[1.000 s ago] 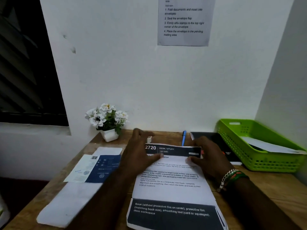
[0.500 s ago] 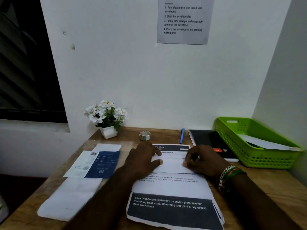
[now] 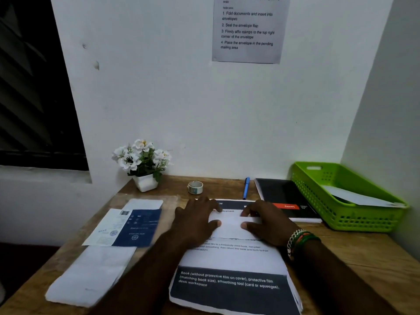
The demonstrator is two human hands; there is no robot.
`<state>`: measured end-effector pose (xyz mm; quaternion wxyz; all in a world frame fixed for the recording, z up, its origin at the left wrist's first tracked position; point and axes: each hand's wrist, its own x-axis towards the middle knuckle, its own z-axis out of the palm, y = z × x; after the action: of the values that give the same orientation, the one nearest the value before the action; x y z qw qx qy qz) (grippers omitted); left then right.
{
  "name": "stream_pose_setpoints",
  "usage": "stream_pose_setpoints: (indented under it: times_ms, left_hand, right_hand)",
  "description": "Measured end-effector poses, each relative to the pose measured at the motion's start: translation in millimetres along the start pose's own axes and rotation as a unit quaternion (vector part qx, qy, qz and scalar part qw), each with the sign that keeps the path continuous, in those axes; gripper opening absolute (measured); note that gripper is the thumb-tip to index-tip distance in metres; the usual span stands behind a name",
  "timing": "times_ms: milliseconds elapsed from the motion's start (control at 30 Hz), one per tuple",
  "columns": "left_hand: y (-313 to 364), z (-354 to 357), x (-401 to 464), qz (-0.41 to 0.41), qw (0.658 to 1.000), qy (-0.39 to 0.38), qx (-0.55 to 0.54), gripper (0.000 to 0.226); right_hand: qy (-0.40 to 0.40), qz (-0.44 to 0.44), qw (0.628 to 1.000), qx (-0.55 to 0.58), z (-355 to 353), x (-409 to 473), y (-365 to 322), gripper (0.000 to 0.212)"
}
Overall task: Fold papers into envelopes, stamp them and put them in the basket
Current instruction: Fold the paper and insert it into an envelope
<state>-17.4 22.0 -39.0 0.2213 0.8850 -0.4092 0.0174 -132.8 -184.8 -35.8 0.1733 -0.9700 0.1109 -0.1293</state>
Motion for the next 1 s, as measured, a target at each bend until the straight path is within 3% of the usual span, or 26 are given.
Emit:
stream_pose_setpoints:
  times_ms: [100, 267, 533, 633, 767, 1000]
  left_hand:
    - [10.1, 3.1, 1.6, 0.025, 0.999, 0.029, 0.017, 0.029]
    - [23.9, 5.7, 10.0, 0.045, 0.992, 0.109, -0.032, 0.017]
    - [-21.0, -21.4, 6.2, -0.064, 0.988, 0.138, -0.011, 0.023]
    - [-34.5, -22.4, 8.1, -0.105, 0.980, 0.162, -0.050, 0.022]
    - [-26.9, -16.9, 13.3, -0.065, 0.974, 0.146, -0.158, 0.016]
    - [-32.0, -14.0, 17.8, -0.060, 0.968, 0.177, -0.167, 0.014]
  right_hand:
    - [0.031, -0.009, 0.998, 0.061, -0.5, 0.7, -2.0, 0.013]
    - [0.100, -0.046, 0.983, 0.146, -6.4, 3.2, -5.7, 0.013]
    - [0.110, -0.020, 0.977, 0.183, -16.3, 2.7, 9.4, 0.013]
    - [0.117, -0.014, 0.974, 0.191, -16.7, 1.0, 8.8, 0.012]
    - [0.129, -0.010, 0.969, 0.211, -15.5, 0.8, 7.0, 0.009]
    - [0.121, 0.056, 0.956, 0.263, -20.9, 2.8, 31.0, 0.009]
